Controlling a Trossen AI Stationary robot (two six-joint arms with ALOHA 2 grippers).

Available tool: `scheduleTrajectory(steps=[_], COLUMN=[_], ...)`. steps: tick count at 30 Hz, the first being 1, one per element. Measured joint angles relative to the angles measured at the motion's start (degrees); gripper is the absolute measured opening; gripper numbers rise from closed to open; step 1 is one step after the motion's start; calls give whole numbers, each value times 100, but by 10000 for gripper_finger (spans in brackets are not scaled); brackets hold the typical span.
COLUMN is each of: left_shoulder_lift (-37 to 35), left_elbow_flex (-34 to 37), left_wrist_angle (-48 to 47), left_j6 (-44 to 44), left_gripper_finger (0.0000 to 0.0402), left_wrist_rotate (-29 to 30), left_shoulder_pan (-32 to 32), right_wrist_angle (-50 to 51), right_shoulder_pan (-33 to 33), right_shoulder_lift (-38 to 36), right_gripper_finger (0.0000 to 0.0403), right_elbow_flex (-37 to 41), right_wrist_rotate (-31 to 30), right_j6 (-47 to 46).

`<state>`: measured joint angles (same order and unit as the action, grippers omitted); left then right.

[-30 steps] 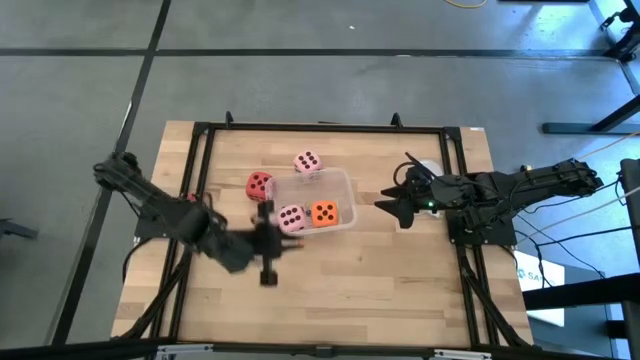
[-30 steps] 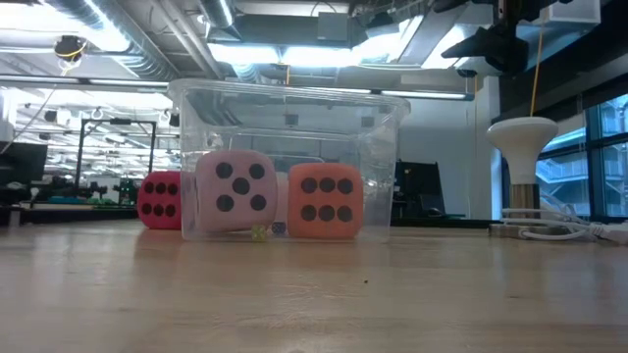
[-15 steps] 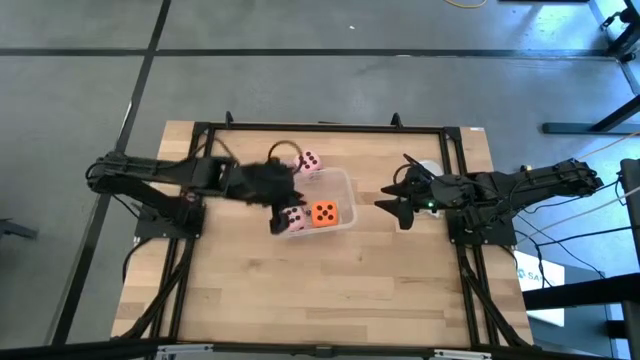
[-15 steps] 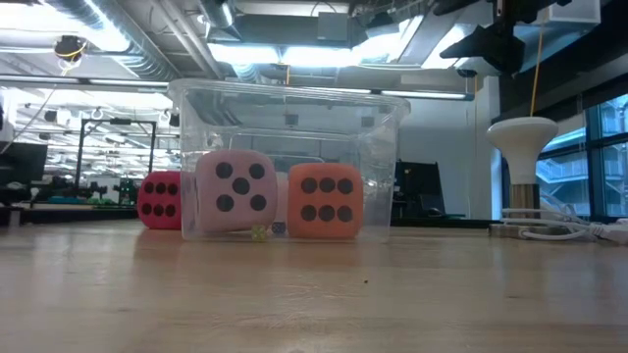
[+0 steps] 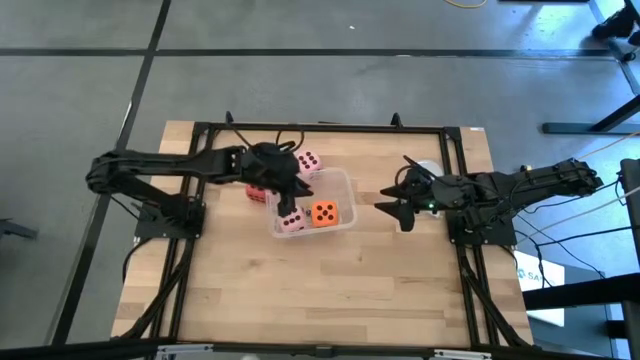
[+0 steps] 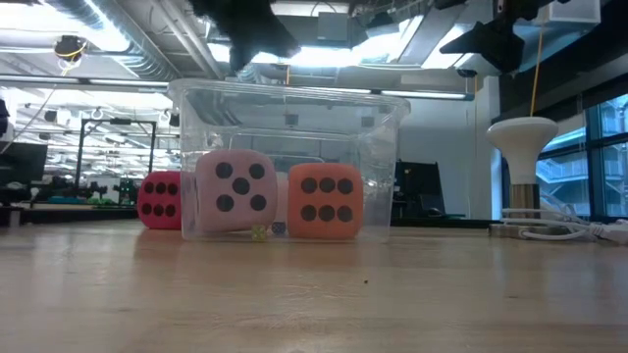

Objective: Pick & Place Dice
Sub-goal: Put the small orange dice into the transparent bin

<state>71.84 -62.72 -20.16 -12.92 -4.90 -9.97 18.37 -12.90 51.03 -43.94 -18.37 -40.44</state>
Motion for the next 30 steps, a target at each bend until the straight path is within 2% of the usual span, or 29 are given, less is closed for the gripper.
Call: scheduleTrajectory(steps=[4,7,10,16,19,23,30], left_shoulder_lift=[-145,-334,-538,-746,-750,-652,-534], left_elbow_flex=[710,987,1167,1176,1176,1174,1174], left_wrist_angle=[1178,1406,1232,136,-9,-232,-532], left_j6=[-50,-122,-127,-339,-551,-367,-220], left_gripper_finger=[7,7,7,6,6,6,12], left_wrist_rotate=[-320,-351,-351,-349,-349,-233,21], left_shoulder_pan=[-198,-401,-614,-915,-782,-513,-398], right_wrist_angle=[2,0,-2,-1,-1,0,0], right_shoulder_pan=[-61,-89,-86,-83,-83,-83,-83], right_shoulder_lift=[0,0,0,0,0,0,0], right_gripper_finger=[285,285,285,285,285,285,285], right_elbow_flex=[0,0,0,0,0,0,0], right_wrist_rotate=[0,-1,-9,-97,-244,-474,-512], right_j6=[-95,-148,-265,-263,-294,-368,-372])
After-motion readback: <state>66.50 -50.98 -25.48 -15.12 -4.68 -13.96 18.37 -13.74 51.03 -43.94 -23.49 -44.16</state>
